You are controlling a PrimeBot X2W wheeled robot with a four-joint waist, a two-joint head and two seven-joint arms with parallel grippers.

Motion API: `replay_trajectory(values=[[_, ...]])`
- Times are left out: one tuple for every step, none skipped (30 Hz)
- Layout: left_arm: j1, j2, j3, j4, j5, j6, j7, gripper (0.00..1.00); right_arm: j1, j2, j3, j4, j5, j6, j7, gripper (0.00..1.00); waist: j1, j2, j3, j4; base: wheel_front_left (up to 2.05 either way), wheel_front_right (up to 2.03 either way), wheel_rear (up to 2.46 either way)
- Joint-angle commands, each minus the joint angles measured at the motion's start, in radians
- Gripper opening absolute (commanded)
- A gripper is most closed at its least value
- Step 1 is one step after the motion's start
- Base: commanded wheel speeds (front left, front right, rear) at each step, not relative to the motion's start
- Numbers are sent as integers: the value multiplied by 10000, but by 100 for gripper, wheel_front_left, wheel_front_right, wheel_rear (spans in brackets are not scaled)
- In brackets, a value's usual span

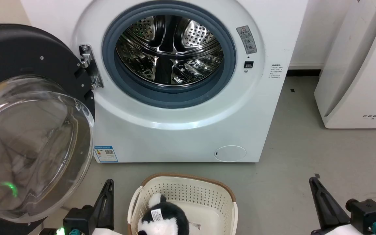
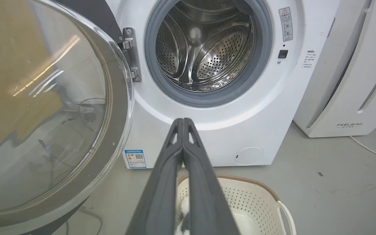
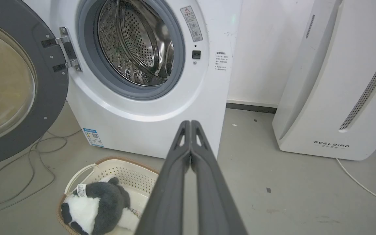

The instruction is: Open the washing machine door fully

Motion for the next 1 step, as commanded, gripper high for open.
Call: replay_trajectory(values=[[-175,-68,77,1,126,-53,77,0,-144,12,20,59,-68,2,-37,0,0,0,5,0,0,0,0]])
